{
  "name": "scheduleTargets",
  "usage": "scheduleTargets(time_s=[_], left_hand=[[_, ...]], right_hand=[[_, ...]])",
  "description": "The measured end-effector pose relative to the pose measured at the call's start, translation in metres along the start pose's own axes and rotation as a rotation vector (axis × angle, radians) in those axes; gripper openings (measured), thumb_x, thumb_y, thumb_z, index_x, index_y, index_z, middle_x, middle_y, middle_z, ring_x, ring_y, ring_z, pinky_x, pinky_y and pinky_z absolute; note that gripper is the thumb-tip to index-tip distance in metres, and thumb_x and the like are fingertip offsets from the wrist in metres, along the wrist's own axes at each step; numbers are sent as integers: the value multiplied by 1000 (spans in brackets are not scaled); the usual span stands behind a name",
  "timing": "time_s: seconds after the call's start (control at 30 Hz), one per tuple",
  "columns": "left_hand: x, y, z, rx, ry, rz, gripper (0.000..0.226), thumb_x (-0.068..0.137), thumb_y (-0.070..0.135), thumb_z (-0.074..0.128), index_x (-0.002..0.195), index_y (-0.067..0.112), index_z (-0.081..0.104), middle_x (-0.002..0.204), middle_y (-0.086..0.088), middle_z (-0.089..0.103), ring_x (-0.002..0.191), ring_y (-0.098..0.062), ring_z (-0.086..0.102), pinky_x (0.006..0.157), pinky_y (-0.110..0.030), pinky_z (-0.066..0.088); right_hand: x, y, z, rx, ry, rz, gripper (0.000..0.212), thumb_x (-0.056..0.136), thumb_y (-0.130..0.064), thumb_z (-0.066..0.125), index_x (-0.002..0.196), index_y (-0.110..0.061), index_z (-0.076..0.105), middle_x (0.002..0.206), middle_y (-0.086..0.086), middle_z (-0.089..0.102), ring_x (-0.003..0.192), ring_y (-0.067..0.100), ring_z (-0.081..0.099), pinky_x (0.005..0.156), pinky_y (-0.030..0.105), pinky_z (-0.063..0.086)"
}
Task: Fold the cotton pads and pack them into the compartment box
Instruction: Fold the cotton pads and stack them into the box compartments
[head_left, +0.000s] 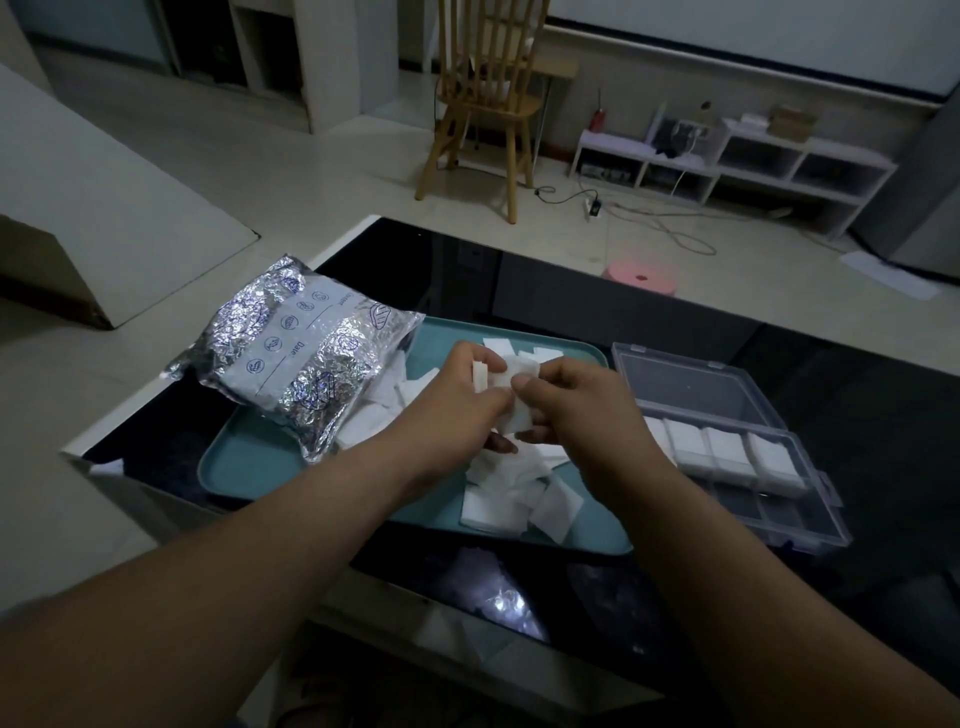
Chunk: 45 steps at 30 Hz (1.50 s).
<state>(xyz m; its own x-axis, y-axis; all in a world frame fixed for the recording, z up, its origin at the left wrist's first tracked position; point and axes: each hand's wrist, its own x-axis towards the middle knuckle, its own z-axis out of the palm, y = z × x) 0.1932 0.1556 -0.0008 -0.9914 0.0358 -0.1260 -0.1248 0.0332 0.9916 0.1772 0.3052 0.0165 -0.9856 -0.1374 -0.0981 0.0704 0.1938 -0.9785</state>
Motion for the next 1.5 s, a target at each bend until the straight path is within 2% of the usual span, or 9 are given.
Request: scheduleTargets(time_s=[0.27, 0.43, 0.67, 0.8, 0.87, 0.97, 1.07, 1.37, 1.5], left_hand=[[1, -1, 1, -42, -57, -9, 31, 98, 13, 59, 126, 25, 52, 99, -7, 71, 80, -17, 68, 64, -30, 54], [7, 4, -4, -467, -14, -165, 24, 106, 21, 54, 130, 18, 56, 93, -12, 62, 71, -19, 63, 62, -28, 56], [7, 9, -11, -658, -44, -231, 33, 107, 41, 48, 125, 15, 57, 106, -15, 68, 79, -19, 70, 65, -33, 61], [7, 10, -13, -645, -71, -256, 45, 107, 43, 48, 137, 11, 55, 106, -14, 70, 79, -21, 74, 63, -33, 60], [7, 9, -15, -604, -157, -277, 51, 107, 46, 46, 143, 11, 56, 124, -16, 69, 100, -25, 72, 74, -37, 62], [3, 9, -16, -611, -286, -309, 49, 108, 46, 46, 136, 9, 62, 131, -13, 65, 121, -24, 63, 105, -38, 48], [3, 9, -18, -659, -350, -317, 42, 107, 45, 45, 134, 15, 58, 130, -10, 60, 124, -23, 59, 108, -38, 44], [0, 10, -19, -692, -445, -327, 36, 100, 47, 54, 110, 17, 70, 116, -7, 67, 105, -18, 62, 93, -35, 51], [0, 10, -19, -734, -429, -321, 28, 102, 37, 51, 109, 19, 72, 109, -6, 69, 95, -17, 67, 79, -33, 55]], right_hand=[[1, -1, -1, 162, -46, 69, 21, 101, -14, 62, 90, -2, 76, 67, 8, 69, 67, 24, 71, 68, 33, 59], [6, 6, -6, -495, 336, -401, 20, 102, -26, 61, 93, -19, 77, 79, -7, 72, 72, 11, 67, 66, 38, 56], [-11, 14, 16, -742, 193, -684, 12, 96, -31, 67, 94, -26, 79, 82, -11, 70, 83, 10, 59, 78, 44, 53], [-6, 14, 13, -672, 68, -636, 23, 93, -46, 62, 103, -31, 76, 103, -13, 72, 116, 11, 61, 97, 48, 50], [-3, 15, 10, -655, -42, -641, 26, 88, -49, 68, 103, -28, 67, 120, -13, 69, 135, 14, 53, 107, 47, 45], [-1, 13, 7, -577, -169, -558, 32, 83, -42, 80, 95, -27, 54, 105, -14, 63, 109, 11, 58, 89, 40, 50], [1, 8, 6, -420, -227, -449, 34, 83, -36, 85, 92, -28, 53, 100, -5, 64, 93, 22, 63, 77, 50, 56], [-3, -2, 0, -320, -282, -380, 41, 82, -26, 89, 95, -16, 51, 104, 7, 66, 93, 27, 65, 77, 51, 57], [0, -1, -4, -327, -329, -395, 41, 80, -33, 89, 99, -20, 56, 138, -9, 59, 128, 20, 59, 90, 46, 60]])
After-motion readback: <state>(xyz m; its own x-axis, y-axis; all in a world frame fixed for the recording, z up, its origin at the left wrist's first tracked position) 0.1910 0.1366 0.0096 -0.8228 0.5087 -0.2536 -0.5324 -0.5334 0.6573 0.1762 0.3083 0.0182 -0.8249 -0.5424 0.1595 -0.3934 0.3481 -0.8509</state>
